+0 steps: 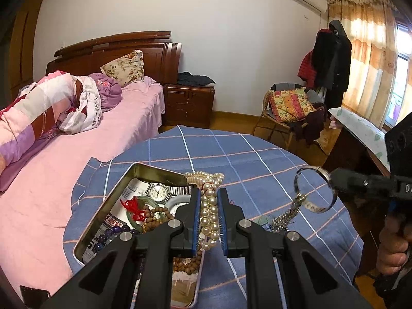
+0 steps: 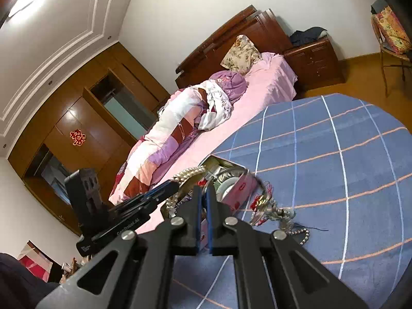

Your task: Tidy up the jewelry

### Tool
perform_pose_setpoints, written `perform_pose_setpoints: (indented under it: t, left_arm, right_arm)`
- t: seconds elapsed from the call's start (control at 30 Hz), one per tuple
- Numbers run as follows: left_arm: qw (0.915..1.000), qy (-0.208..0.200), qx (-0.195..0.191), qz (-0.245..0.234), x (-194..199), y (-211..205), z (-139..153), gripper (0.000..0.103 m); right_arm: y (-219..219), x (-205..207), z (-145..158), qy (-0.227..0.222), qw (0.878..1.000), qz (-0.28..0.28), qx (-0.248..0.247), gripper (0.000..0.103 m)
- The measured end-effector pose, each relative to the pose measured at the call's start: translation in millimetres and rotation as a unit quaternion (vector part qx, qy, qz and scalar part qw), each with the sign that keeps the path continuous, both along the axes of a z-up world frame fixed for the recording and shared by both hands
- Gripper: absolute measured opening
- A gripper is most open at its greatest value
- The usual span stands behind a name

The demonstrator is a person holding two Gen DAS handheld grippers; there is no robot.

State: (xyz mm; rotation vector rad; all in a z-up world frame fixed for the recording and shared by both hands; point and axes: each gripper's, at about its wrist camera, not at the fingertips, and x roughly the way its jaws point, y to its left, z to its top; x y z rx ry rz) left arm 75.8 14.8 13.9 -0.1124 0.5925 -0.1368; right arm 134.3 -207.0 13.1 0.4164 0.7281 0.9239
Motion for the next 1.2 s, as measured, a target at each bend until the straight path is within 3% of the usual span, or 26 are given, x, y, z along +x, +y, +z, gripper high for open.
perform_pose_setpoints:
  t: [0.1,0.17,0.23,0.4,0.7,0.8,0.87,0.9,1.07,1.2]
  left_arm:
    - [1.0000,-0.001,0.000,0.001,0,1,3,0.012]
    - [1.0000,-0.001,-0.003,0.001,1,0,2,0.012]
    - [1.0000,-0.001,-0.003,0.001,0,0,1,0.012]
    - [1.0000,0.006,0.000,0.001,-1,3,-4,0.012]
    - [0.9998,0.005,0.010,0.018,1,17,-2,0.012]
    - [0.9995,0.005,0.010,0.030,-1,28,-2,0.012]
    - [0.9993,0.004,0.008,0.037,-3,35,-3,0.012]
    - [0.9992,0.004,0.007,0.039,-4,37,-3,0.012]
    - [0.9989,0.003,0.007,0.046,-5,41,-7,0.012]
    - [0.9990,0.001,0.011,0.043,-6,40,-6,0.012]
  right_arm:
    - [-12,-2,8,-0.004,1.000,-0.010,0.016,0.006]
    - [-1,11,-20,0.036,0.999,-0.007,-0.017,0.006]
    - [10,13,-34,0.058,0.998,0.012,-0.008,0.006]
    - [9,9,-12,0.032,0.999,0.023,0.030,0.004]
    - [32,6,3,-0.008,0.999,0.039,-0.027,0.004]
    - [51,3,-10,-0.032,0.990,0.028,-0.134,0.016]
    - [61,-10,-23,-0.053,0.975,0.024,-0.212,0.068]
    - [62,-19,-31,-0.059,0.969,0.022,-0.240,0.073]
    - [78,-72,-66,-0.064,0.946,0.075,-0.310,0.072]
    - [91,-76,-87,-0.061,0.933,0.067,-0.347,0.075]
